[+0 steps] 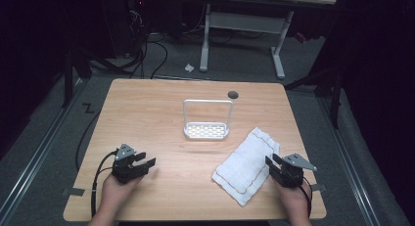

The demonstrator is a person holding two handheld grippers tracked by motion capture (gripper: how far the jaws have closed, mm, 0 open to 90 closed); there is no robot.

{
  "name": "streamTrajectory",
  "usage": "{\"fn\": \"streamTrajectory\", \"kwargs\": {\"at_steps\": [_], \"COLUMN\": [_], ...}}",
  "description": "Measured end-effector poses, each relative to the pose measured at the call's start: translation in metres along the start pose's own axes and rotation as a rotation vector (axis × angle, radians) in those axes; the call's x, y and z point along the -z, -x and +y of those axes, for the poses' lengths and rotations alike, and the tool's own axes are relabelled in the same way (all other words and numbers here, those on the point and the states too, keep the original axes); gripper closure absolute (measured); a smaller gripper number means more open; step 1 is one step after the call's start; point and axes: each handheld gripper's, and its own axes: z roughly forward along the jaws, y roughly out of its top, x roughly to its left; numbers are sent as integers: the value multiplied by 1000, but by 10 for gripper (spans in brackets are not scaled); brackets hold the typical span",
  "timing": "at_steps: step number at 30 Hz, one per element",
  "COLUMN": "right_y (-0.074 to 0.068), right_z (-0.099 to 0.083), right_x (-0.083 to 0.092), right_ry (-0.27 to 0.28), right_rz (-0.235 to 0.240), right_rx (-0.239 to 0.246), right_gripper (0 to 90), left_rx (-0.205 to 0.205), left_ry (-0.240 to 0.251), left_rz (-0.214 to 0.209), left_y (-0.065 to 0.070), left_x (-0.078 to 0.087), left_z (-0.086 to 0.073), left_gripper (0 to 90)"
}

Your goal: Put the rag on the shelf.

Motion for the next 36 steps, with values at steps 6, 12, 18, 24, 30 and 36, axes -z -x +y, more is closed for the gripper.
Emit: {"fn": "streamTrajectory", "kwargs": {"at_steps": [6,12,18,24,30,36], "right_y": [6,2,6,4,-3,-20], "right_z": [-3,4,20,18,17,16], "right_x": [1,-8,-41,-56,-56,-56], "right_ry": [-8,-43,-102,-163,-167,-167], "right_rz": [20,55,37,32,63,117], "right_rx": [-22,-12,3,19,51,92], "right_gripper": [699,900,900,900,900,900], "left_rx": [-18,29,-5,2,7,-26], "left_ry": [43,51,34,32,34,17], "left_rz": [14,-11,-4,-7,-39,-59], "left_y": [8,7,9,9,12,24], "left_x": [1,4,4,3,5,0], "left_z": [2,1,1,1,2,3], "left_gripper": [501,663,823,820,839,824]}}
